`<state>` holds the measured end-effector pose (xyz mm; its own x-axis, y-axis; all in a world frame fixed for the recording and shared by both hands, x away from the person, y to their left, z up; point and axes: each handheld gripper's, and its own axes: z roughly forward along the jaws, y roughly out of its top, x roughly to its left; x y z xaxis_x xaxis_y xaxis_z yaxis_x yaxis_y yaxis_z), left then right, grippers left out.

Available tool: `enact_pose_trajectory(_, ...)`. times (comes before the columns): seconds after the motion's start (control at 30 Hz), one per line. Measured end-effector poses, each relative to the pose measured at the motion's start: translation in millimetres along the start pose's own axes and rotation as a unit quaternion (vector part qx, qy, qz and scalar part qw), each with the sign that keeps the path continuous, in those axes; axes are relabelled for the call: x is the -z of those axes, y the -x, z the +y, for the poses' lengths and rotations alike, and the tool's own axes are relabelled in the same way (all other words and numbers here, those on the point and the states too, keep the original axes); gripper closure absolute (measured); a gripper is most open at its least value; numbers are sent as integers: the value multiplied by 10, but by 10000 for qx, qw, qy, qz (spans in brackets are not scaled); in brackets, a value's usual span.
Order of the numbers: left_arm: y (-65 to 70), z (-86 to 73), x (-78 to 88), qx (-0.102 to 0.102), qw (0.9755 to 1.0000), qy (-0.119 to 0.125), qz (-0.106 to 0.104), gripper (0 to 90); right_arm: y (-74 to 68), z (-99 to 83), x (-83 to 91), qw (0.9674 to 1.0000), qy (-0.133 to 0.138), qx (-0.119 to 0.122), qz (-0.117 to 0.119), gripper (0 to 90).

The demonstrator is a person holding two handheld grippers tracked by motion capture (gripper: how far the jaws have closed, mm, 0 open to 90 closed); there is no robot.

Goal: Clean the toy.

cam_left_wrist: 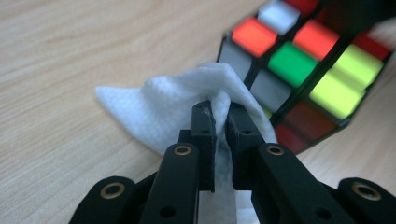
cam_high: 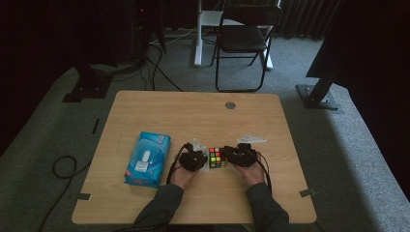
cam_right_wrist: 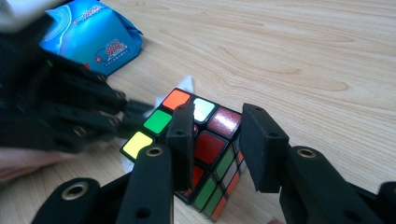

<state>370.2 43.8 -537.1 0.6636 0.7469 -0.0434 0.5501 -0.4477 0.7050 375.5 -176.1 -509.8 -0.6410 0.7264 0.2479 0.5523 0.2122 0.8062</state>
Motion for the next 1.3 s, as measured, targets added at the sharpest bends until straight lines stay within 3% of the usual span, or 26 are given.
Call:
enact_pose_trajectory(0.13,-11,-1,24,135,9999,15,-40,829,0,-1,0,10000,2,8,0,658)
enact_pose_trajectory(0.33,-23,34,234,420,9982,322,-267,829,1,-3,0,10000,10,0,5,658)
enact_pose_trajectory(0.5,21,79,377,410,9971,473,-427,830,0,-6,1,10000,18,-16,3,658)
enact_pose_trajectory(0.6,55,75,339,407,9973,385,-481,830,0,-7,1,10000,20,-18,6,658)
enact_pose_trajectory(0.83,37,31,309,583,9960,432,-515,832,2,-7,0,10000,22,-22,14,659)
enact_pose_trajectory(1.07,29,-72,145,685,9963,161,-496,833,0,-7,-1,10000,26,-12,12,663)
enact_pose_trajectory(1.3,56,-79,67,455,9987,30,-237,833,-1,-8,-1,10000,31,-11,12,663)
